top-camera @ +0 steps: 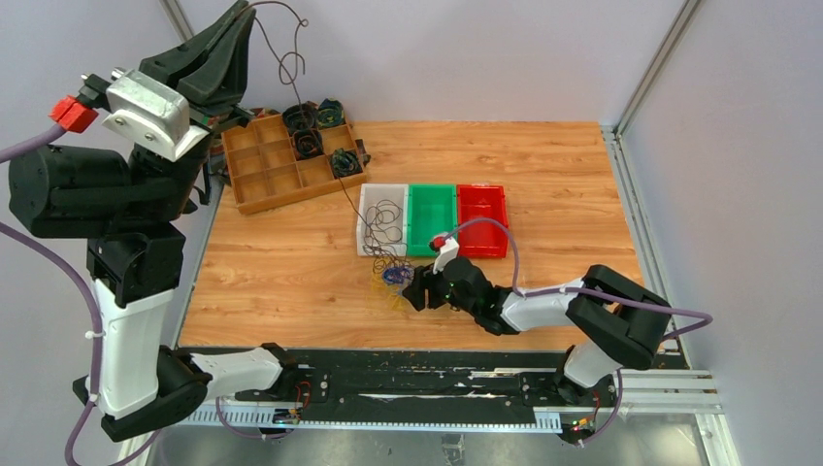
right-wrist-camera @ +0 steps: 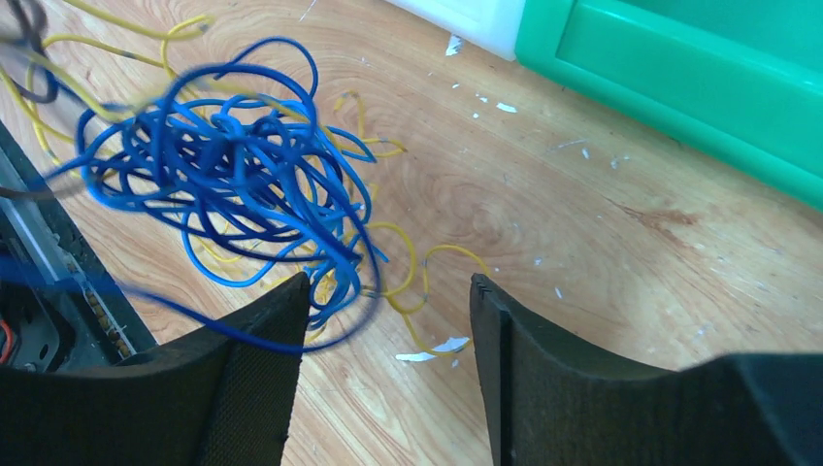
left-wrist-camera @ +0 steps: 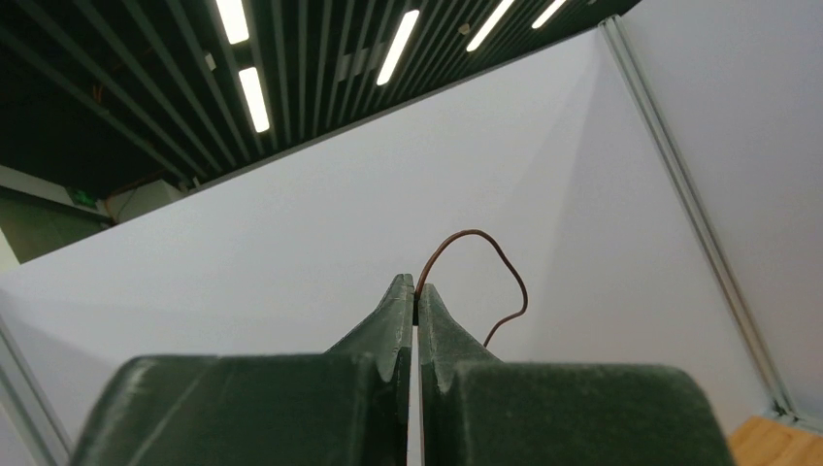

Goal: Untangle the cables

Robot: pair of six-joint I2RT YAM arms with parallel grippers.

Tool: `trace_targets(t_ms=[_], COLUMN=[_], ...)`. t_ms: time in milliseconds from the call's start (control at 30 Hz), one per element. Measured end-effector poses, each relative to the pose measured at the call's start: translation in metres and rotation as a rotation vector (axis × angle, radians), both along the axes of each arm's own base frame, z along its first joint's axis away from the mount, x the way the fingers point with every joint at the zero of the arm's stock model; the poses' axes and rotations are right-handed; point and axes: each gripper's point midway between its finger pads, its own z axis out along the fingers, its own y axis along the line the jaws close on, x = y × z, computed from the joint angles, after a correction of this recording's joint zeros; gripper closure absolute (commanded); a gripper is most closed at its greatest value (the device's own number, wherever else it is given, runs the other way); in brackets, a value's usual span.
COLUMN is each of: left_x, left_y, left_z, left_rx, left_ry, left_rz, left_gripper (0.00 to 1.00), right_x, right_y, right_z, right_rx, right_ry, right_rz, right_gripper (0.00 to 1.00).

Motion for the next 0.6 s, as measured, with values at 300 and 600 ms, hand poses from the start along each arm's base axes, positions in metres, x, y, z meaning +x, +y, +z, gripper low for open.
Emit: trace_targets(t_ms=[300,600], left_x=[-0.01,-0.008], left_y=[0.008,0.005], left_z=[0.018,0.011], left_rx=[-0.041,-0.024], left_ry=[-0.045,-0.033], left_rz=[0.001,-0.005], left_gripper=[1.0,1.0], right_x=[-0.003,-0.011], right_y=[-0.013,0.036], right_z=[0.02,0.117], right_rx=[0.024,0.142], right_ry=[-0.037,-0.232], right_rz=[-0.031,0.098], right_gripper=[0.22,0.19])
